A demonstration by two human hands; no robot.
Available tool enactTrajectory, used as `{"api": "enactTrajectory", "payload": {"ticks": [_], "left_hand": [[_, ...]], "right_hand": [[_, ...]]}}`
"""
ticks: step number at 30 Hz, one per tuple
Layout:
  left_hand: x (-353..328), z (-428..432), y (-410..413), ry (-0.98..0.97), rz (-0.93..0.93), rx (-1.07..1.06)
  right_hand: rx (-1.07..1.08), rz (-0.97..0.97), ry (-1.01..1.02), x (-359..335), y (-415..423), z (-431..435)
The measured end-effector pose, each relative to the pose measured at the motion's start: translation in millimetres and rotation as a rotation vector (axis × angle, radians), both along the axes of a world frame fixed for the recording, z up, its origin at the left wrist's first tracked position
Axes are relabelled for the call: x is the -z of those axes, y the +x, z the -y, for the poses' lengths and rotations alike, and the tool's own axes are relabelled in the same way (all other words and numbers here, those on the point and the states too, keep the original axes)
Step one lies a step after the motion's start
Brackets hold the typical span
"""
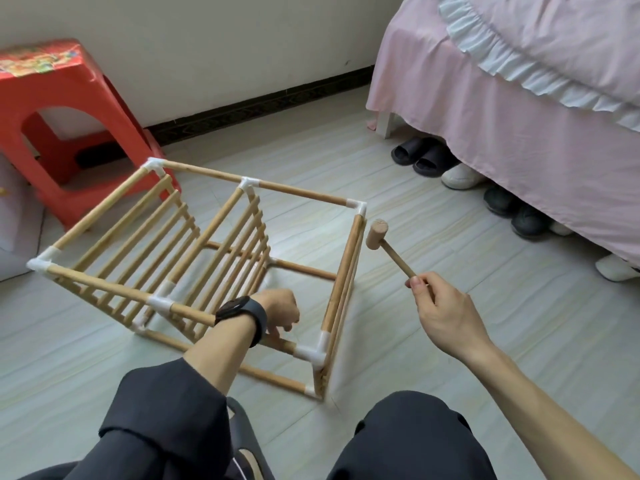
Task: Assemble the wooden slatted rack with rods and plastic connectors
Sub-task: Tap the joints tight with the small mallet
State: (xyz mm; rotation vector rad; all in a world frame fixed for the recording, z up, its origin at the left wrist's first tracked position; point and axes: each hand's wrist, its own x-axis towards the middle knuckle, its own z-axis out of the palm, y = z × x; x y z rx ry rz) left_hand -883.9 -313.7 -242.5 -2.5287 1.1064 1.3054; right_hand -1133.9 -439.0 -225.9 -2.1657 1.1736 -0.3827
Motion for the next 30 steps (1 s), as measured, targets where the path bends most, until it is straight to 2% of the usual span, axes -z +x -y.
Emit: {"api": "enactTrajectory", "payload": {"ticks": [3,6,16,18,22,23,24,27,28,30], "left_hand": [[-4.4,20.6,-2.1,-0.356,0.121,-0.160],[-12.8,57.0,-23.2,-0.503,-0.021,-0.320],[17.9,91.3,-58.4,-0.560,0.262,-0.260],[19.7,92.4,-59.3,-0.594,0.296,-0.244],[23.5,93.6,-60.5,-0.622,0.301,-0.232],[23.3,93.8,-60.2,-0.625,0.300,-0.232],[22.6,94.1,-59.9,-0.623,0.298,-0.234],[20.5,93.9,-60.8,-0.610,0.296,-0.237],[20.3,93.7,-61.7,-0.610,0.294,-0.237],[19.9,93.8,-61.1,-0.612,0.294,-0.233]], "right_hand": [[0.003,-0.002,-0.013,1.1,22.3,12.3],[-0.012,0.005,-0.028,1.5,39.5,25.1],[-0.021,-0.090,-0.134,2.4,62.7,68.9],[0.016,-0.030,-0.171,-3.1,65.1,74.8],[0.136,0.274,-0.263,-13.1,77.0,74.9],[0.143,0.295,-0.282,-11.5,79.5,73.2],[0.118,0.240,-0.300,-8.1,82.0,72.4],[-0.020,-0.191,-0.255,0.9,87.7,69.2],[-0.033,-0.199,-0.237,-0.9,89.9,68.1],[-0.034,-0.003,-0.263,-7.7,96.8,63.6]]}}
